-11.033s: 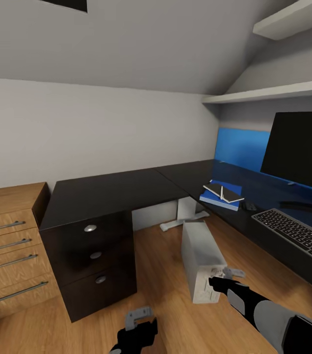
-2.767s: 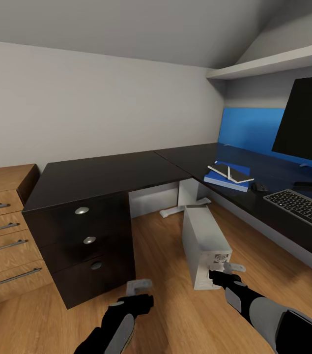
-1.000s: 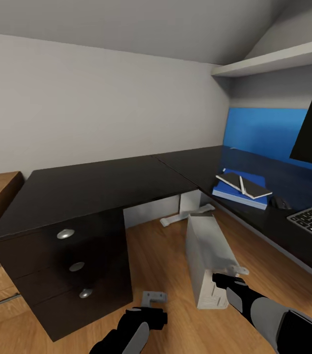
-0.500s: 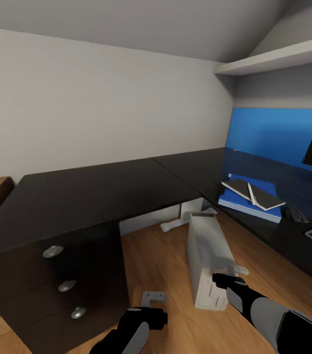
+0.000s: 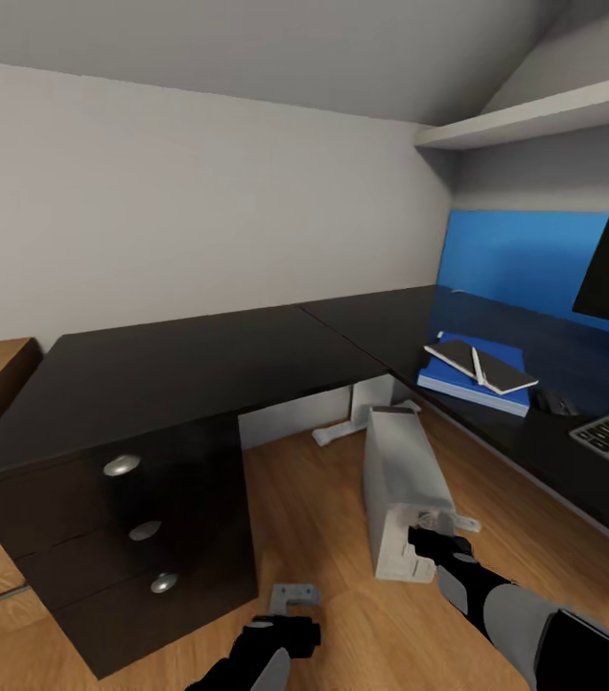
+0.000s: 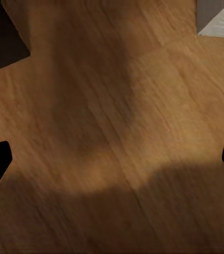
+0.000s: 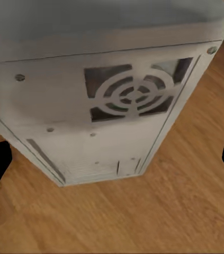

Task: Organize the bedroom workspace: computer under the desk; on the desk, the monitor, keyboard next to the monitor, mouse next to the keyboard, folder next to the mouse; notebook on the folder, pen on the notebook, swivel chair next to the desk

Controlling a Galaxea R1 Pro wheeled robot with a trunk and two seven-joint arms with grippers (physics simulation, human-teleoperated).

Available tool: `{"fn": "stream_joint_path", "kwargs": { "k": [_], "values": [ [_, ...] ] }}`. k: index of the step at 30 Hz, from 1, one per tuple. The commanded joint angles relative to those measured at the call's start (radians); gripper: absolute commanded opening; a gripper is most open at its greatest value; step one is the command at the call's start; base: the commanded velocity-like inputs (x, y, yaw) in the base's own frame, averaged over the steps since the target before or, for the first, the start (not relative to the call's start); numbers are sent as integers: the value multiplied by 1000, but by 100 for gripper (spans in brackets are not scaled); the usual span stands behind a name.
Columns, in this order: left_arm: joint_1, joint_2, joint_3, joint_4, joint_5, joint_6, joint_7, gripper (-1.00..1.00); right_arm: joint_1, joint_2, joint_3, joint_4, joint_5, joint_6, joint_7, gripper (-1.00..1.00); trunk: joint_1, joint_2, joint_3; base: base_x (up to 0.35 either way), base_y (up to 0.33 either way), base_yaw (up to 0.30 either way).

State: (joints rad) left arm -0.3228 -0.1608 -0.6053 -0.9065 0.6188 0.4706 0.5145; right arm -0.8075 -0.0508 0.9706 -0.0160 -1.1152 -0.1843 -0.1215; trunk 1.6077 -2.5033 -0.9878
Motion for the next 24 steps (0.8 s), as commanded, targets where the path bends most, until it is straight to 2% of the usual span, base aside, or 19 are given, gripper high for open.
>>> {"fn": "stream_joint_path", "kwargs": {
  "k": [1, 2, 7, 10, 14, 24],
  "values": [
    [-1, 2, -3, 10, 10, -21, 9, 100, 4, 4, 8, -1, -7, -14, -5, 100, -1, 0, 3, -56, 0, 0],
    [-1, 11, -5, 77, 8, -92, 5, 100, 39, 16, 8, -1, -5, -52, -5, 100, -1, 0, 7, -29, 0, 0],
    [-1, 16, -7, 183, 7, -157, -15, 100, 115, 23, 9, -1, -2, -90, -6, 100, -4, 1, 26, -13, 0, 0],
    [4, 13, 7, 165, 1, -151, -6, 100, 97, 40, 8, -6, 0, -85, 2, 100, -4, 1, 26, 0, 0, 0],
    [4, 11, 6, 143, 1, -136, -5, 100, 84, 60, 8, -7, 0, -81, 2, 100, -4, 1, 26, 0, 0, 0],
    [4, 23, 7, 87, 0, -128, -5, 100, 82, 61, 9, -8, -1, -78, 0, 100, -4, 1, 26, 0, 0, 0]
  ]
}}
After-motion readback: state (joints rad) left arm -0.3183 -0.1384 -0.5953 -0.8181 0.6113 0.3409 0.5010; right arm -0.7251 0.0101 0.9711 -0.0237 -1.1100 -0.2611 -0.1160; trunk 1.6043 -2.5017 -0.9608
